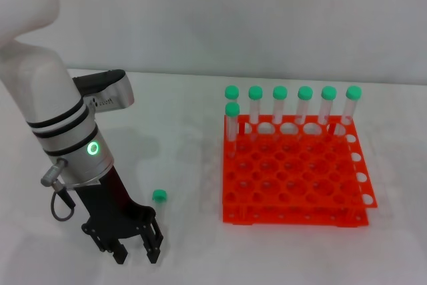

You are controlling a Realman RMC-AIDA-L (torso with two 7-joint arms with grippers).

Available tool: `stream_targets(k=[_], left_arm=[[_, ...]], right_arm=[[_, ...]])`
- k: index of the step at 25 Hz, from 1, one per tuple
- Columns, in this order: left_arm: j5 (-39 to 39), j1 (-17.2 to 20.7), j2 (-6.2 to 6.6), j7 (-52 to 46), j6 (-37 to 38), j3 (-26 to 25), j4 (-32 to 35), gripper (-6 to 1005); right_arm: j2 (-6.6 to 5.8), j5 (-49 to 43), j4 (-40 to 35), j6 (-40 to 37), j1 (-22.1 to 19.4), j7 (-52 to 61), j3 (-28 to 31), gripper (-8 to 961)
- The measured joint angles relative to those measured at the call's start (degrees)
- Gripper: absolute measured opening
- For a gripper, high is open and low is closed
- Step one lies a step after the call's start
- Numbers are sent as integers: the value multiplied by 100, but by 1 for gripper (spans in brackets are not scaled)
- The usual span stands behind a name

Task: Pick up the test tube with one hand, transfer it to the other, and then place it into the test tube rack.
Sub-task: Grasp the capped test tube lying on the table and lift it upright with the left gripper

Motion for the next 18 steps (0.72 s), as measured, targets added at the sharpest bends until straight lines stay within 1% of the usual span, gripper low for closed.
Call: stream_targets(k=[12,18], left_arm=[[0,48,-6,1,-343,-1,30,568],[-25,46,-51,7,-529,-1,1,561]], right_arm=[[-8,-9,0,-8,18,0,0,669],[-13,-9,0,-8,17,0,0,666]])
